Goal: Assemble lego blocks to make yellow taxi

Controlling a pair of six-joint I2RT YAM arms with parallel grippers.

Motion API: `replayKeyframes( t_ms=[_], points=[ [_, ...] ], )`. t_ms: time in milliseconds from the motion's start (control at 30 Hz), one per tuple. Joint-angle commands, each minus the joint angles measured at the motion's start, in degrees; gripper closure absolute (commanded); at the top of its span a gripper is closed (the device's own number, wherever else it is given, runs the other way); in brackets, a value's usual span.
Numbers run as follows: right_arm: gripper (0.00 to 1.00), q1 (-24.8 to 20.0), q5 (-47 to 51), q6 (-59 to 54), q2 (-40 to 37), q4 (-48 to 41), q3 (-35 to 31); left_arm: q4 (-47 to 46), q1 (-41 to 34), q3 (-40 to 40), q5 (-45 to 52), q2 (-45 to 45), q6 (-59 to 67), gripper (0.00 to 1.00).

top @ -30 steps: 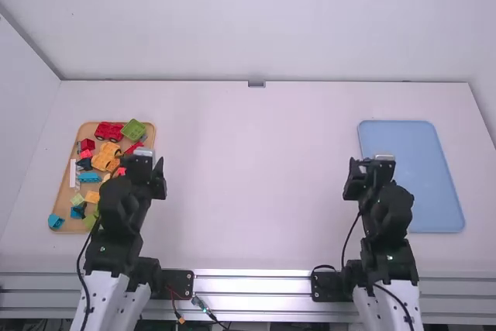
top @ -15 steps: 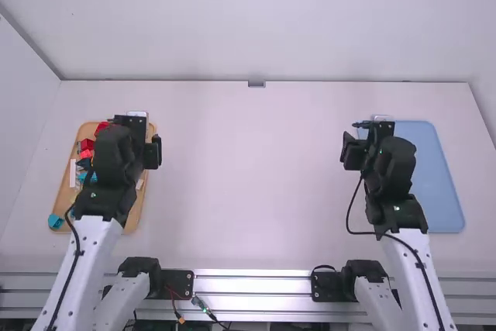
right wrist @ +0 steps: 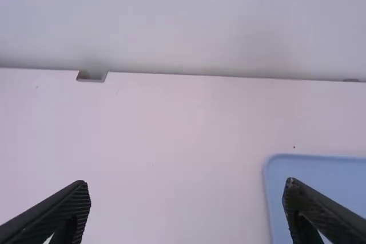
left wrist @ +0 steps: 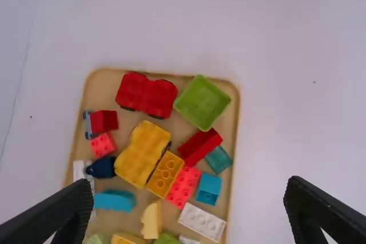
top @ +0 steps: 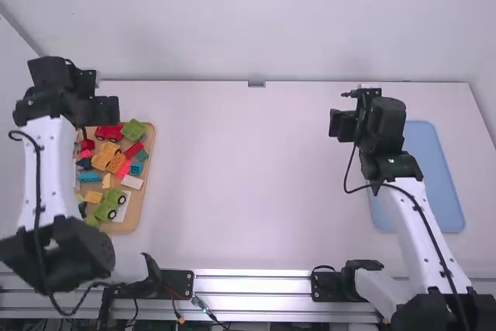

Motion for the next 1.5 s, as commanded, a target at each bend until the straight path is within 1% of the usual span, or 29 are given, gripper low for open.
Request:
replayKeyframes(
  t_ms=[0, 100, 200, 367, 433, 533, 667, 733, 800, 933, 967, 1033, 1067, 1133, 1233, 1400, 1467],
  points=[
    [0.08, 0.5, -0.2, 0.7, 2.4, -0.4, 3.6, -4.5, 2.5, 9.7, 3.0, 8.2, 7.0, 0.08],
    [0.05, 1.2, -0.3, 0.7, 4.8, -0.7, 5.5, -11.6, 4.1, 19.7, -1.1, 17.8, 11.1, 0.05],
    [0.03, 2.2, -0.3, 0.7, 6.2, -0.5, 6.7, -15.1, 4.7, 25.0, -5.6, 24.4, 14.6, 0.03],
    [0.01, 3.9, -0.3, 0.6, 7.5, -0.6, 7.7, -17.6, 5.2, 28.0, -11.1, 32.4, 18.7, 0.01],
    [0.01, 4.5, -0.3, 0.6, 7.6, -0.6, 7.8, -18.1, 5.5, 28.2, -11.2, 34.3, 20.2, 0.01],
    [0.01, 5.1, -0.4, 0.7, 7.6, -0.1, 7.8, -18.9, 6.2, 28.1, -11.0, 36.8, 21.5, 0.01],
    [0.01, 5.7, -0.4, 0.6, 7.6, 0.3, 7.8, -17.2, 8.0, 28.0, -10.0, 39.7, 21.8, 0.01],
    [0.01, 5.6, -0.4, 0.7, 7.6, 0.5, 7.8, -16.5, 9.8, 26.9, -5.2, 40.6, 25.7, 0.01],
    [0.01, 5.6, -0.3, 1.4, 7.6, 0.6, 7.8, -16.2, 10.8, 25.7, -2.7, 40.7, 27.3, 0.01],
    [0.01, 5.6, -0.4, 1.9, 7.6, 0.9, 7.8, -15.9, 11.1, 22.8, -2.3, 40.7, 28.2, 0.00],
    [0.01, 5.6, -0.4, 1.9, 7.6, 0.9, 7.8, -15.9, 11.2, 21.6, -3.5, 40.7, 29.4, 0.02],
    [0.01, 5.6, -0.4, 1.9, 7.6, 0.9, 7.8, -15.7, 11.0, 19.4, -3.5, 40.7, 32.6, 0.03],
    [0.01, 5.6, -0.4, 1.9, 7.6, 0.9, 7.8, -15.6, 10.9, 19.1, -3.5, 40.7, 33.1, 0.03],
    [0.01, 5.6, -0.3, 1.9, 7.6, 0.9, 7.8, -13.9, 10.8, 16.6, -3.5, 40.7, 34.2, 0.08],
    [0.01, 5.6, -0.3, 1.9, 7.6, 0.9, 7.8, -11.4, 11.1, 13.9, -3.8, 40.7, 34.2, 0.10],
    [0.01, 5.6, -0.4, 1.9, 7.6, 0.9, 7.8, -8.5, 11.3, 11.1, -5.7, 40.7, 34.2, 0.20],
    [0.01, 5.6, -0.3, 1.9, 7.6, 0.9, 7.8, -7.2, 11.1, 10.6, -6.1, 40.7, 34.2, 0.26]
  ],
)
